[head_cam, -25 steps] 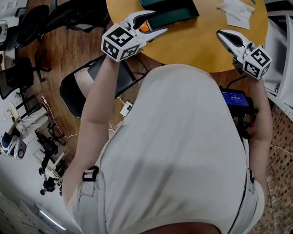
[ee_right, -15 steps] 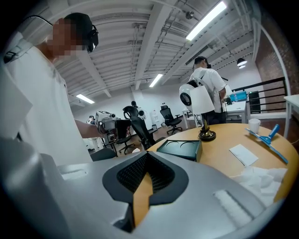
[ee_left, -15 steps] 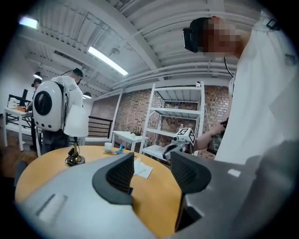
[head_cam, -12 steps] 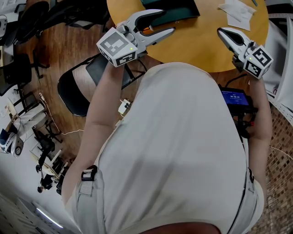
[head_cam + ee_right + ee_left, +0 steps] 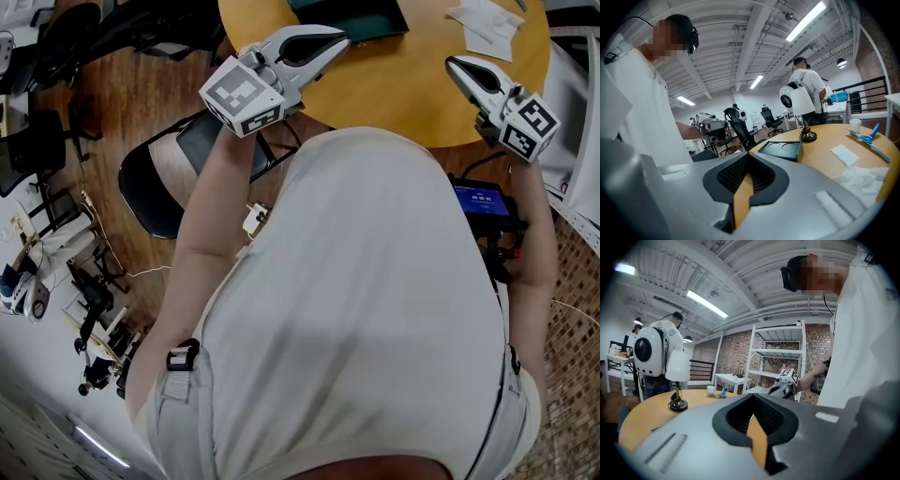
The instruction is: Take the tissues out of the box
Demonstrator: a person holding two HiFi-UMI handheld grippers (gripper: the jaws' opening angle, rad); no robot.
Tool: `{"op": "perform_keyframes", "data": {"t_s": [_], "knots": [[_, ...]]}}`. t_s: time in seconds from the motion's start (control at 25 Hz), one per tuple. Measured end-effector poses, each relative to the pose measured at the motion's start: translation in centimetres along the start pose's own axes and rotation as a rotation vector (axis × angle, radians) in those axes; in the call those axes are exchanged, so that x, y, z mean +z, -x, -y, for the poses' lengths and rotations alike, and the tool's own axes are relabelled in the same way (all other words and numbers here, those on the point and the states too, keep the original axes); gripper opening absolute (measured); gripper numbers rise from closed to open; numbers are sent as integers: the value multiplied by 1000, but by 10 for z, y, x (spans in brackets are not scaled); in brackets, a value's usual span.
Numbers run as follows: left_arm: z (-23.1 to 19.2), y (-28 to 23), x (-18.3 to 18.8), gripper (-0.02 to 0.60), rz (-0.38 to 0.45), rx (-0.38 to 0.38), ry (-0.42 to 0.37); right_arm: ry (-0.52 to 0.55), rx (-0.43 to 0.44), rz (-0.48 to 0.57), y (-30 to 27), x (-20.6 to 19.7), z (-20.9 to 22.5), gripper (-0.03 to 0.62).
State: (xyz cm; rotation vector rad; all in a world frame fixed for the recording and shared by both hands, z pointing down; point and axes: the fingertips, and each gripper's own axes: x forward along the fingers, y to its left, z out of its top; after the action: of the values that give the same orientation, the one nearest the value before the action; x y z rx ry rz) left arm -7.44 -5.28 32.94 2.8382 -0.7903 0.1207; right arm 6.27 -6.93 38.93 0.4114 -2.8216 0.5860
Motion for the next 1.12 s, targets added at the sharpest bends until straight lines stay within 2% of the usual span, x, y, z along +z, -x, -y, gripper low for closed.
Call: {"op": "perform_keyframes", "data": {"t_s": [0.2,0.4,0.72,0.92,1.12], "knots": [[3,-2,-3,0,-11,-9,-5,-26,41,86,5,21,-8,-2],[5,-2,-5,0,-5,-10,2,29,109,153,5,50,-26,-2],[8,-3,-3,0,-2,-17,3,122,137,151,4,57,-40,-5],[14,-2,-8,0,-11,-27,20,125,118,150,8,55,-38,-5],[9,-1,4,0,-29,-22,8,127,125,154,2,58,-37,-5]]}}
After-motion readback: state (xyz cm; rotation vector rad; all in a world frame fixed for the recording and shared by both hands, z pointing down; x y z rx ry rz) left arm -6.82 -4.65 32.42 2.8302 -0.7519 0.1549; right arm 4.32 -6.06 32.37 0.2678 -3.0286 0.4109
